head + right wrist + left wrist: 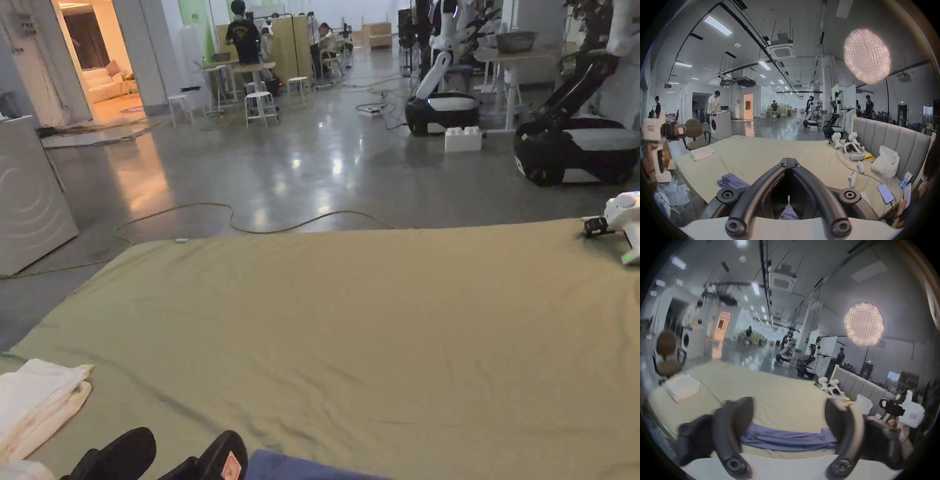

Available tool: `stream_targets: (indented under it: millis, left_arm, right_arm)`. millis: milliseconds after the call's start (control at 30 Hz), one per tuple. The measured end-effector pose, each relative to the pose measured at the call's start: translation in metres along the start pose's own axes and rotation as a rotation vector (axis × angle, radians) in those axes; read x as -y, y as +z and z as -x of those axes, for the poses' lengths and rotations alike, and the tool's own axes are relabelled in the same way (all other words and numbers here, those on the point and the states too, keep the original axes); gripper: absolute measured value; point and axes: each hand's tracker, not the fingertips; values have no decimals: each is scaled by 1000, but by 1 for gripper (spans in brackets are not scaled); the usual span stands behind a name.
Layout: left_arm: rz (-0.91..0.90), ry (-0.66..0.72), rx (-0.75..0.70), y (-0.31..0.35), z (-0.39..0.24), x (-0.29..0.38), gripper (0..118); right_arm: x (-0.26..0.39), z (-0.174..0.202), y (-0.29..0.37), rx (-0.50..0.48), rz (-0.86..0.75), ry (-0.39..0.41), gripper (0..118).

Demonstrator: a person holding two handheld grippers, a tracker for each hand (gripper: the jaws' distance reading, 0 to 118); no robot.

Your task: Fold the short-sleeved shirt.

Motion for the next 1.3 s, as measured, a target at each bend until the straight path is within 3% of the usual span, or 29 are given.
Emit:
stream_targets:
  millis: [167,367,500,700,767,800,833,867,1033,1200,1300]
  left_arm:
    - [287,277,84,-115,110,23,110]
    - [515,490,-55,-242,221,82,110]
    - [538,639,-171,-275,265,112,109]
    - [511,700,20,-258,258,114,107]
    - [498,697,13,-263,253,116,94]
    - [494,722,32,-264,256,115,61]
    - [488,754,23,-266,259,115,20]
    - [500,791,-9,-271,262,116,13]
    - [460,740,-46,-256,250,115,13]
    - [309,749,-2,-184,241,90,13]
    - [282,594,-79,-129,222,70,13]
  right_arm:
    - [20,-11,-16,-5,82,-63,0]
    - [34,-25,-22,32,171,-102,0]
    - [43,-36,-24,79,225,-118,0]
    - [55,-48,-30,81,264,-227,0]
    - [57,-47,-35,74,266,-251,0]
    - [57,-46,-35,75,264,-250,0]
    - [56,-44,-35,75,260,-251,0]
    - [55,-43,-35,73,256,-252,0]
    - [53,-36,-27,53,247,-251,0]
    - [54,-37,-12,47,259,-229,0]
    - [59,-41,-2,49,250,-228,0]
